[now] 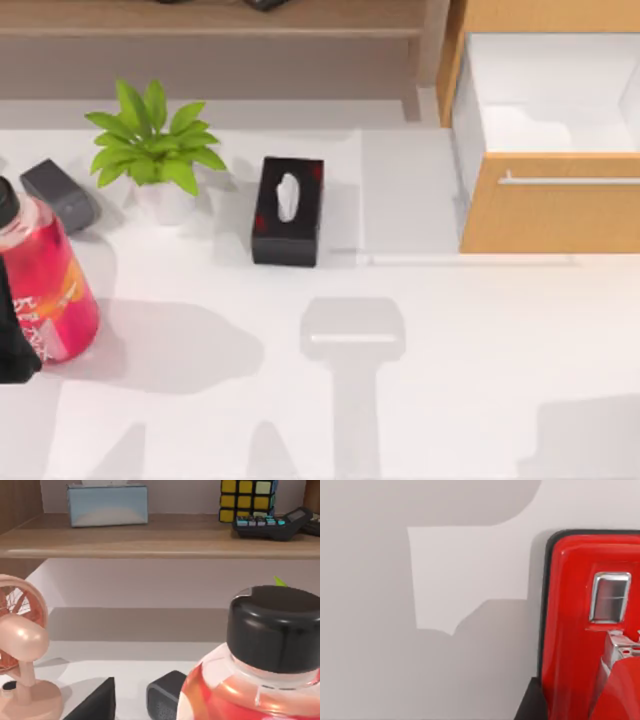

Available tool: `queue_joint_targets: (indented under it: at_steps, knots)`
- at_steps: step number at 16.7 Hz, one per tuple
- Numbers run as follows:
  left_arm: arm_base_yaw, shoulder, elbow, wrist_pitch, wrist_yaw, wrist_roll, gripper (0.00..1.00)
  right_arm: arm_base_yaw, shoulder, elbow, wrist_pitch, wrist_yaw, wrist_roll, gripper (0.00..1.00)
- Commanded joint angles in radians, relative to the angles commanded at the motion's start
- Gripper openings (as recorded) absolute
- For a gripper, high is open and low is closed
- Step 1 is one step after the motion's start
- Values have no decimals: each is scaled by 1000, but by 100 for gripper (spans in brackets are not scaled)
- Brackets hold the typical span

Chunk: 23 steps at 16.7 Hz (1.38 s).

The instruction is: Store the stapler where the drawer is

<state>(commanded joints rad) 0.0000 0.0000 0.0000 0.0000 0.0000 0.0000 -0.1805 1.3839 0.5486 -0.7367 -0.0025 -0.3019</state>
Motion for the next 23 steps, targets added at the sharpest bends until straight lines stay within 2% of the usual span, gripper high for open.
queue_joint_targets:
  at_steps: [5,12,18,23]
  knots:
    - [0,0,0,0,0,0,100,0,-3,3,-4,1,0,0]
    - [0,0,0,0,0,0,100,-2,-76,81,-155,1,-2,0]
    - [0,0,0,0,0,0,100,1,-72,88,-154,2,-2,0]
    - [0,0,0,0,0,0,100,46,-24,283,-161,25,-40,0]
